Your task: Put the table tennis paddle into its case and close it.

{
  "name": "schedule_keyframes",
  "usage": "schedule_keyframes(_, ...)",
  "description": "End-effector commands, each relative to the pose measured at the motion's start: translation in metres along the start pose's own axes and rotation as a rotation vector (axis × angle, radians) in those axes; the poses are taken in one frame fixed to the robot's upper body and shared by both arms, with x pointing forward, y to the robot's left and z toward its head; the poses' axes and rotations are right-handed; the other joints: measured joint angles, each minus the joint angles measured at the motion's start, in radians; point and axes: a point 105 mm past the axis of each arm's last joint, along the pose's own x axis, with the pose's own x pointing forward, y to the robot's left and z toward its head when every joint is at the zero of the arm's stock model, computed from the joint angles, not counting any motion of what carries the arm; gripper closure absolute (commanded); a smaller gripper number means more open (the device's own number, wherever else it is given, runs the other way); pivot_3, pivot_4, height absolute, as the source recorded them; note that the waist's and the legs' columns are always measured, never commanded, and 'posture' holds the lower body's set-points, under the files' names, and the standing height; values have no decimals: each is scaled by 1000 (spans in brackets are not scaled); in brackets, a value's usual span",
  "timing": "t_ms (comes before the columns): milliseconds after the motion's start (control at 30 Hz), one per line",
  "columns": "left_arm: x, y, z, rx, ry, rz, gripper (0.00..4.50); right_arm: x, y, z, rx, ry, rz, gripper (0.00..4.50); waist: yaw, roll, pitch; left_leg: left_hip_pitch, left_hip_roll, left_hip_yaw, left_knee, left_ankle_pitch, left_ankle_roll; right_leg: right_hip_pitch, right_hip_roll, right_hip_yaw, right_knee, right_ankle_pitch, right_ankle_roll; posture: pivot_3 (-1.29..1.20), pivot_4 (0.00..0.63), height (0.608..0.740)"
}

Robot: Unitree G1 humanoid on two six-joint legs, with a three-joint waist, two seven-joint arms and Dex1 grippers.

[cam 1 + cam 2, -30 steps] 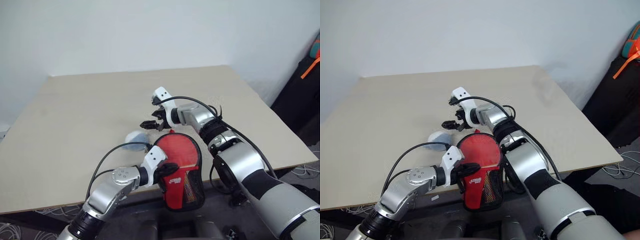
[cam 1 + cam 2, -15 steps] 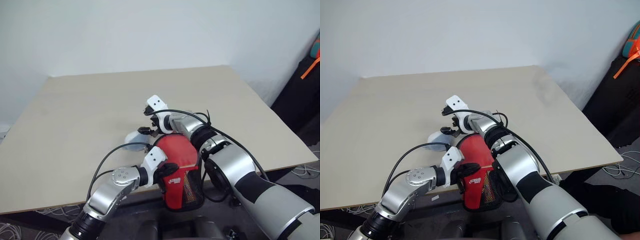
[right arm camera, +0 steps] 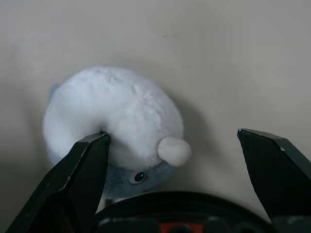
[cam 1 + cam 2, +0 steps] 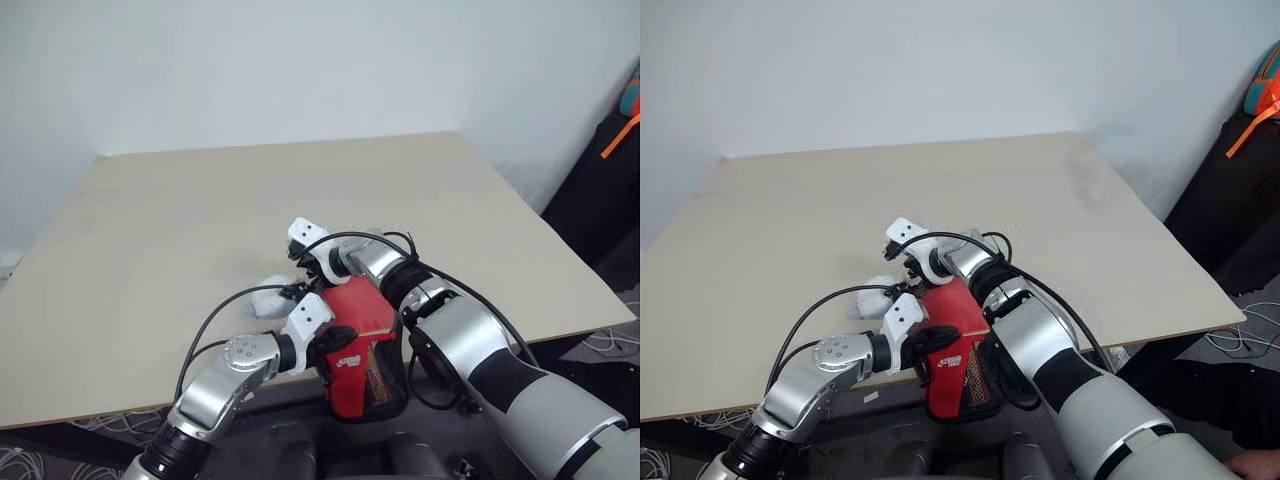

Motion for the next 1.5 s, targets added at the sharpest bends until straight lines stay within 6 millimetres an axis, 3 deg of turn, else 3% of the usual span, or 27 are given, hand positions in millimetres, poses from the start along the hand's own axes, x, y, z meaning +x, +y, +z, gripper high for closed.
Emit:
schedule_keyframes(33,0,4,-14,-20,54,22,4180,4,10,5,-75,3,56,0,0,0,0,0,0,0,0,0,0,0,0,0,0,0,0,0,0,740)
schedule_keyframes(367,1,4,-15,-27,56,23,4180,0,2,9,-69,-38,1,0,0,1,-1,0,-1,-4,0,1,-2,1,0,-2,1,0,0,0,0,740)
schedule_keyframes(800,4,7,-18,-41,66,17,4236,-1,10,-4,-49,3,94,4476,0,4,-4,1,-2,-8,0,2,-2,3,0,-4,1,-1,1,0,0,740)
schedule_keyframes(933,5,8,-18,-41,68,15,4236,-4,16,-4,-91,-3,164,4492,0,5,-6,2,-2,-8,0,2,-2,4,0,-4,1,-2,2,0,0,740)
schedule_keyframes(1033,5,10,-18,-39,69,15,4236,-10,13,9,-87,-65,151,4492,1,5,-7,2,-2,-8,0,2,-2,4,0,-4,1,-2,3,0,0,740)
schedule_keyframes(1200,7,11,-17,-39,68,13,4236,-23,-26,28,18,-177,-143,4492,1,5,-7,1,-3,-11,0,2,-3,4,0,-5,2,-1,1,0,0,740)
schedule_keyframes(1500,10,11,-17,-33,77,-14,4236,-50,-72,21,156,-225,-475,4492,2,6,-7,1,-4,-12,0,3,-4,4,0,-6,2,0,-1,0,0,740)
